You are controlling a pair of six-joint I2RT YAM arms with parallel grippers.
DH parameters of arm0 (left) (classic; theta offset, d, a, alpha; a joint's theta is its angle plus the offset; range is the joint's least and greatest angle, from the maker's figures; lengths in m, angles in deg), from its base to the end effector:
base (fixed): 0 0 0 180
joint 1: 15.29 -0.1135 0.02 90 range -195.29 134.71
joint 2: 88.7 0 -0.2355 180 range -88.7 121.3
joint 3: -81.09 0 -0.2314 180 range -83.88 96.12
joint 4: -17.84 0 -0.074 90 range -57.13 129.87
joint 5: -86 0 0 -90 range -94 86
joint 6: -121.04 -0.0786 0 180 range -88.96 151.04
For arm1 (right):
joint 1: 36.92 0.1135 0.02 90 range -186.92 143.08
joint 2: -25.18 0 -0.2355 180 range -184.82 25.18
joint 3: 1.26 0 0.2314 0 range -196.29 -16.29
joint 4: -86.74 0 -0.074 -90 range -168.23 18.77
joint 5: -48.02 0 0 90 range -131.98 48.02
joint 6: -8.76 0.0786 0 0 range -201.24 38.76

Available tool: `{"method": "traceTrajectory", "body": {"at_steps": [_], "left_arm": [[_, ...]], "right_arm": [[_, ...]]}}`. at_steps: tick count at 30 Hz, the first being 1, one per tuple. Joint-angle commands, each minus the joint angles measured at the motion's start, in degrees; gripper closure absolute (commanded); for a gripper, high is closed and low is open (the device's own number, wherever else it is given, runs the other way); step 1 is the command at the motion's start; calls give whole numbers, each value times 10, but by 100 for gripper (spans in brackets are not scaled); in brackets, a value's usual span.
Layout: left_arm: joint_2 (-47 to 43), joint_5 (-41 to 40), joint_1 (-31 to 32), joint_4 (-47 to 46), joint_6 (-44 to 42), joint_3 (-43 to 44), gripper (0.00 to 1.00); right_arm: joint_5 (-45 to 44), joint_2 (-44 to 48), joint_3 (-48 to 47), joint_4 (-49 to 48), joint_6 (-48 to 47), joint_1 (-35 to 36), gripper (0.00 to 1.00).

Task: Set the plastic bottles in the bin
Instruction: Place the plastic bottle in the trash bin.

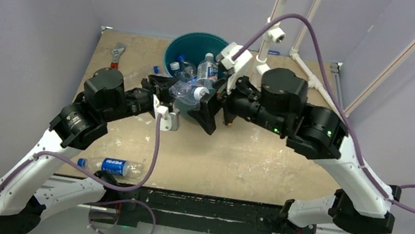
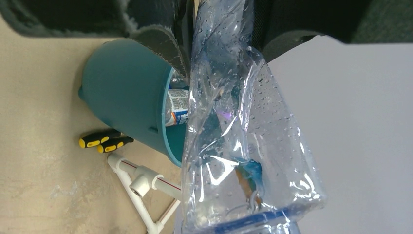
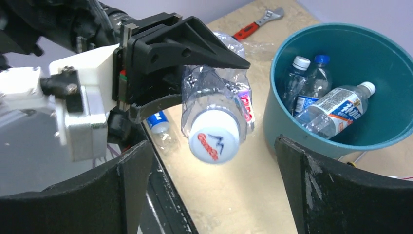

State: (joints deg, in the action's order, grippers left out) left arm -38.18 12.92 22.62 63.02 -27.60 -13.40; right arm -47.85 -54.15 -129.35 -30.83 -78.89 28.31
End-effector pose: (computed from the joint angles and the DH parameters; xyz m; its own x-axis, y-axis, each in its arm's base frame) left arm 0.1490 -0.1450 0.4016 0.6223 0.5508 -0.5562 0.5427 0.2084 0.8137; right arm 0.1233 0.2480 0.4830 -0.1343 -0.1936 -0.9718 -0.8568 0.5154 0.0157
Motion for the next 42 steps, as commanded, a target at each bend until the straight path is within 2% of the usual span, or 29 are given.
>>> {"method": "traceTrajectory", "body": {"at_steps": [1, 5, 7, 8, 11, 15, 17, 20, 23, 29, 34, 39, 42], "left_arm": [[-11, 29, 1, -54, 45, 0, 91], [-7, 28, 1, -110, 134, -6, 90], [2, 13, 1, -154, 217, -6, 90], [12, -15, 1, -182, 284, 1, 90], [61, -62, 1, -187, 407, 40, 90], [97, -101, 1, -256, 538, 22, 90], [104, -122, 0, -324, 616, -1, 89], [114, -156, 0, -402, 684, -34, 89], [131, -179, -5, -432, 754, -40, 89], [161, -173, -40, -509, 861, -63, 92], [219, -115, -103, -623, 958, -88, 94], [282, -112, -107, -679, 952, -85, 91], [322, -110, -107, -677, 944, -59, 88]], "right_arm": [[20, 69, 22, -64, 31, 2, 1], [-13, 193, 133, -181, 39, 2, 1], [-40, 276, 230, -267, 42, 2, 1], [-48, 314, 288, -312, 44, 2, 1], [-65, 401, 421, -385, 74, 2, 1], [-92, 432, 486, -414, 78, 2, 1], [-96, 432, 508, -409, 84, 2, 1], [-100, 438, 556, -423, 96, 2, 2], [-100, 448, 609, -452, 108, 2, 2], [-94, 464, 683, -510, 131, 2, 1], [-84, 473, 733, -554, 144, 2, 2], [-89, 474, 746, -557, 150, 2, 3], [-101, 476, 743, -543, 151, 2, 3]]}}
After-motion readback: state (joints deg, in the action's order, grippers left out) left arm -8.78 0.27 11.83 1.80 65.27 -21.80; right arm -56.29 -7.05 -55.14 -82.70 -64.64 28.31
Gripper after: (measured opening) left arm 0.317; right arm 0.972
